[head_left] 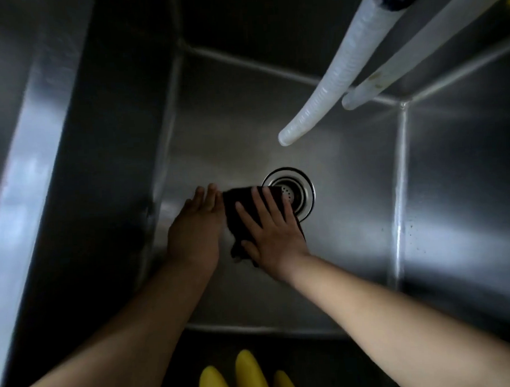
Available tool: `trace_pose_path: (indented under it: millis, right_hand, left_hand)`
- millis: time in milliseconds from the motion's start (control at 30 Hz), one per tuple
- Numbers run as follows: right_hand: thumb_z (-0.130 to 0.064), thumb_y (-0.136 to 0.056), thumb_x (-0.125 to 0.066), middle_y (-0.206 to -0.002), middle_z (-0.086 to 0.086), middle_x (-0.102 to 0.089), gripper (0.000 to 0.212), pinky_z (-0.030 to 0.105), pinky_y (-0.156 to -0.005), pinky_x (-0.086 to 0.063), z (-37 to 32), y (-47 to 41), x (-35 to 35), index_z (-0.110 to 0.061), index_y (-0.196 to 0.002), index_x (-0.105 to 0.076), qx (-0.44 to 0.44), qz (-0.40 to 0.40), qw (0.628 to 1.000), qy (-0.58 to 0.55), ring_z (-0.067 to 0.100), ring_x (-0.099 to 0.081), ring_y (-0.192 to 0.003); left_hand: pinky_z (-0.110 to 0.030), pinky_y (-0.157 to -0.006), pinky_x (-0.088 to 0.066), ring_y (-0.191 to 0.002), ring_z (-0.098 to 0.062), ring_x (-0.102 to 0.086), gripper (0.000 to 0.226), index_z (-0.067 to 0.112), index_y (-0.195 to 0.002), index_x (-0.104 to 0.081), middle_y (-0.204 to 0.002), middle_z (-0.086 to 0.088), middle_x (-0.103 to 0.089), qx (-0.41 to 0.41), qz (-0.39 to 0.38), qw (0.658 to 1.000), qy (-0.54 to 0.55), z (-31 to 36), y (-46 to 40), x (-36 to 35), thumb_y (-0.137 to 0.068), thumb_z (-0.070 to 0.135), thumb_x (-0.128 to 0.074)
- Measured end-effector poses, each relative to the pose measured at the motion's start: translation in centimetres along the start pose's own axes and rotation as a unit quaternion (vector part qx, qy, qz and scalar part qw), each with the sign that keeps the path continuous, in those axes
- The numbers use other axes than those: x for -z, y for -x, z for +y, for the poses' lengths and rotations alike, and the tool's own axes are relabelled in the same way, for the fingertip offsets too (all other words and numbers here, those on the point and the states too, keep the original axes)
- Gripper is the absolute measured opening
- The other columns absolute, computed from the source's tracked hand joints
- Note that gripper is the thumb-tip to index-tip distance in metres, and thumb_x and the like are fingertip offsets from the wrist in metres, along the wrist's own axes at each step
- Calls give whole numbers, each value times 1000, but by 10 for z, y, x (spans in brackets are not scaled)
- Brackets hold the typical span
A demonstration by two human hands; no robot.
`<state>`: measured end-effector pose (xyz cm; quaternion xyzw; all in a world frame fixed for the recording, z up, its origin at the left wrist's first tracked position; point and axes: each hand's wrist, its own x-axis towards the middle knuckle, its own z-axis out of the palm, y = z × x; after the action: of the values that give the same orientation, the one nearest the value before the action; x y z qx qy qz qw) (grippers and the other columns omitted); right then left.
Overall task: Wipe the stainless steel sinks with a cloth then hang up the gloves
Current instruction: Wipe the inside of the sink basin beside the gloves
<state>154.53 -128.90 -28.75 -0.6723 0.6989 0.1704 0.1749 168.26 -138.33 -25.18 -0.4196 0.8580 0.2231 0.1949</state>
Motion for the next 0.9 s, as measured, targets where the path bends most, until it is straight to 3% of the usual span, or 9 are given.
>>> trace_pose_path:
  millis: [100,167,300,400,667,900]
  right_hand:
    - [-45,-96,-31,-159,11,8,67,41,-108,26,8,-43,21,-25,-151,2,-12,59,997,-43,28,15,-145]
    - [-44,-97,-28,-159,12,3,65,40,-108,26,17,-59,29,-22,-151,0,-27,77,996,-38,27,9,-145]
    - [-46,-97,-18,-159,10,1,64,43,-111,21,34,-70,29,-19,-151,4,-72,96,993,4,25,8,-145]
    - [-46,-95,-21,-159,9,-2,66,47,-115,11,57,-73,30,-20,-151,1,-144,111,983,6,24,4,-146]
    - [-42,-95,-25,-160,8,-1,64,47,-116,9,99,-22,7,-21,-152,-5,-197,130,970,-64,21,7,-146]
    - [-40,-95,-31,-159,13,-5,66,45,-116,7,88,33,-17,-18,-152,-7,-240,112,962,-66,24,1,-147]
  left_hand:
    - [-29,-119,-2,-146,-20,5,70,12,-150,3,-159,-6,10,-7,4,1000,12,-2,0,0,-96,10,-41]
    - [-27,-118,0,-146,-20,6,82,12,-151,4,-158,-6,12,-12,-11,1000,6,-5,0,2,-91,13,-52]
    - [-24,-116,1,-146,-18,7,87,14,-150,6,-158,-4,14,-17,-20,999,-22,-6,1,5,-90,19,-56]
    - [-23,-115,-1,-146,-16,7,84,16,-150,7,-158,-1,15,-8,-24,999,-20,-4,1,5,-92,17,-54]
    - [-21,-114,-6,-146,-14,4,86,17,-151,5,-158,1,13,-5,-31,999,-28,-3,1,5,-90,20,-56]
    - [-23,-114,-10,-146,-13,3,83,19,-151,3,-158,2,11,-5,-18,1000,-21,-4,2,2,-91,18,-54]
